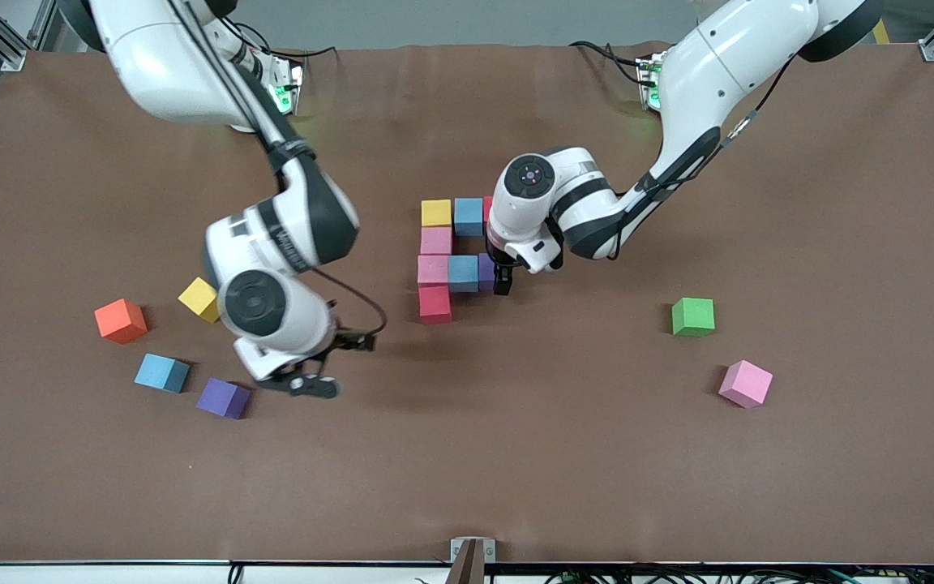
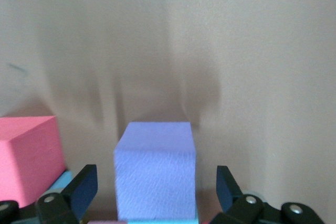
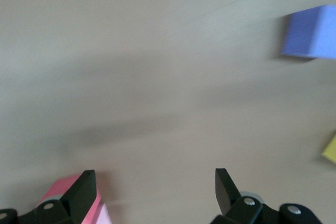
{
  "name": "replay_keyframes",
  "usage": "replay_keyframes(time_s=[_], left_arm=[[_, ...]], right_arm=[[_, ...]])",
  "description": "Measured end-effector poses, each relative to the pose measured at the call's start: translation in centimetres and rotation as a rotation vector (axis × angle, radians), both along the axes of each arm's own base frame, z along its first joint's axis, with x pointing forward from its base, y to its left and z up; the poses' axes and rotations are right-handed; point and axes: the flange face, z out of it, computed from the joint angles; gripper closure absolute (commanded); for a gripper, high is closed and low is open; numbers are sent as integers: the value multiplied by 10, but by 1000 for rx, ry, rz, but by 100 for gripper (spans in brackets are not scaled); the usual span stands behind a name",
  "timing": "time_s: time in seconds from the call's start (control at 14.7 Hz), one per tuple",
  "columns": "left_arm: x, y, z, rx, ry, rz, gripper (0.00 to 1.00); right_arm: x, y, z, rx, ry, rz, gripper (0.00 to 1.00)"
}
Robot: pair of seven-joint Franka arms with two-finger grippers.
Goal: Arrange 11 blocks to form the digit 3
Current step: 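Grasp purple with the right gripper while the left gripper grasps green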
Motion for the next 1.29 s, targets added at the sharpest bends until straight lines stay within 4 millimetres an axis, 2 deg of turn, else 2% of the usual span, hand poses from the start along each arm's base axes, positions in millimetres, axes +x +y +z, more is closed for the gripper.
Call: replay_keyframes(time_s=[0.2,0.34,0.48,0.68,0.95,1.15,1.29], left_arm=[[-3,6,60,12,18,-7,0],[10,30,100,16,23,-25,0],[33,69,124,31,27,-63,0],[68,128,124,59,44,-160,0],[110,209,115,97,17,-329,0],[136,278,98,124,24,-500,0],[147,314,84,128,46,-628,0]], right_arm=[[23,-71,-4,-2,8,-91,0],[30,-102,-9,-3,16,-126,0],[34,-120,-13,-4,16,-148,0],[43,-130,-24,-45,-46,-133,0],[55,-171,-65,-46,-77,-128,0],[65,-202,-85,-32,-121,-117,0],[68,-208,-94,-27,-139,-104,0]])
